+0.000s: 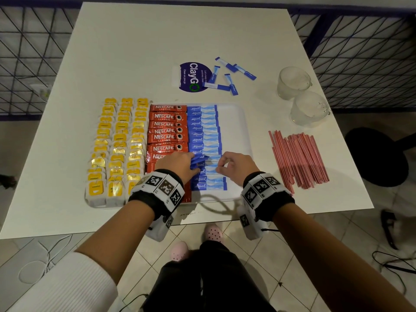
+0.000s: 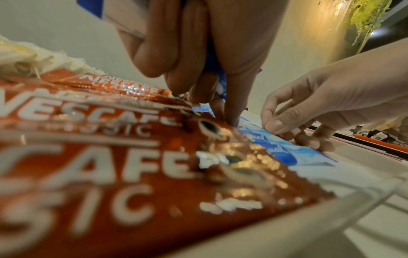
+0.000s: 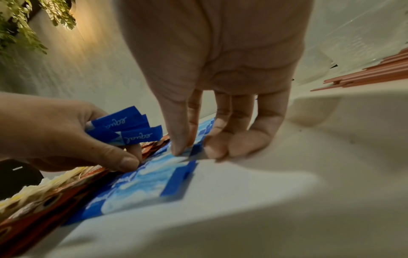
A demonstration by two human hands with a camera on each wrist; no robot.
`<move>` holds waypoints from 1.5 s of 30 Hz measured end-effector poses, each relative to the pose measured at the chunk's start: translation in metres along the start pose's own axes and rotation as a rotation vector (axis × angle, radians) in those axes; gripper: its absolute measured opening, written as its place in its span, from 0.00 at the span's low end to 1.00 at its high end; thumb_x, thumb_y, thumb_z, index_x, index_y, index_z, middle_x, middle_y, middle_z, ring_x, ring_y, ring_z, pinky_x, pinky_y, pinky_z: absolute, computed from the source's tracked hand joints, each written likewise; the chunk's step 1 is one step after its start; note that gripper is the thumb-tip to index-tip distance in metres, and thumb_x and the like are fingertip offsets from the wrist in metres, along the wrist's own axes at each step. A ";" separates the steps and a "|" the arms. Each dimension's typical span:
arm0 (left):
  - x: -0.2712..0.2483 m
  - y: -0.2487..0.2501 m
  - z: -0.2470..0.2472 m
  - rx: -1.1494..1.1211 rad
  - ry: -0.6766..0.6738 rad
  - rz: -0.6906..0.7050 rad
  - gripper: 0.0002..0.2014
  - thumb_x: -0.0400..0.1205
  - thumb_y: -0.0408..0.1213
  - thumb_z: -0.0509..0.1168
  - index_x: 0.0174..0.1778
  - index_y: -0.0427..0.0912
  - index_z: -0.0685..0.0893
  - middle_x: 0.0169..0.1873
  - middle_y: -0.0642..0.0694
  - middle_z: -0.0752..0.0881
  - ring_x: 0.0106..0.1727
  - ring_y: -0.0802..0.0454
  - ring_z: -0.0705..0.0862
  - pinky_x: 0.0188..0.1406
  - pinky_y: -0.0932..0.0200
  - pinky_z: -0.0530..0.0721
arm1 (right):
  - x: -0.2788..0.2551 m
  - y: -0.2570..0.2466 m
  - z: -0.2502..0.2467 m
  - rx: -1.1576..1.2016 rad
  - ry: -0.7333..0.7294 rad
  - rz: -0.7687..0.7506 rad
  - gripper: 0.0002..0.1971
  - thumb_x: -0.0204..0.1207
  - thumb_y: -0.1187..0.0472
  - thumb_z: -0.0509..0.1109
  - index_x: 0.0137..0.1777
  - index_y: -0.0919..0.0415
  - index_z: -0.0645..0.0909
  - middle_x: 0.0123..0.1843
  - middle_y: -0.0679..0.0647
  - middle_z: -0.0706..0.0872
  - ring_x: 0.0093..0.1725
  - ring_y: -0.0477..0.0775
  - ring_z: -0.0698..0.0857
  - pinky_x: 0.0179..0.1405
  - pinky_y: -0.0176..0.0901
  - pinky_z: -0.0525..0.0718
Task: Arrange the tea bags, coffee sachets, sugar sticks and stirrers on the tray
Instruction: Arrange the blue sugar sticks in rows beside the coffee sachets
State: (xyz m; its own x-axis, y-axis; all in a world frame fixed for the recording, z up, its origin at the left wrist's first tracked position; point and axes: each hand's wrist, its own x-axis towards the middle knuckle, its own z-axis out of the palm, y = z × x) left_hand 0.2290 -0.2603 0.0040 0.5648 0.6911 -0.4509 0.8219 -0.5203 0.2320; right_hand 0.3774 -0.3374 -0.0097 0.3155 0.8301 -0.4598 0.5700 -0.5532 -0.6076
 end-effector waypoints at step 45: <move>-0.021 0.003 0.003 0.073 -0.078 0.034 0.20 0.79 0.56 0.63 0.58 0.44 0.76 0.53 0.45 0.83 0.54 0.47 0.81 0.46 0.56 0.76 | -0.013 0.006 0.007 -0.160 -0.135 -0.086 0.22 0.67 0.54 0.78 0.46 0.56 0.65 0.48 0.51 0.76 0.45 0.52 0.76 0.38 0.39 0.72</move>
State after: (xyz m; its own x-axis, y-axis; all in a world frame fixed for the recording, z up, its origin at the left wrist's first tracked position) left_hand 0.2199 -0.2777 0.0116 0.5823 0.6331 -0.5100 0.7933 -0.5797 0.1861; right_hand 0.3719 -0.3520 -0.0121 0.1622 0.8510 -0.4995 0.7072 -0.4533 -0.5426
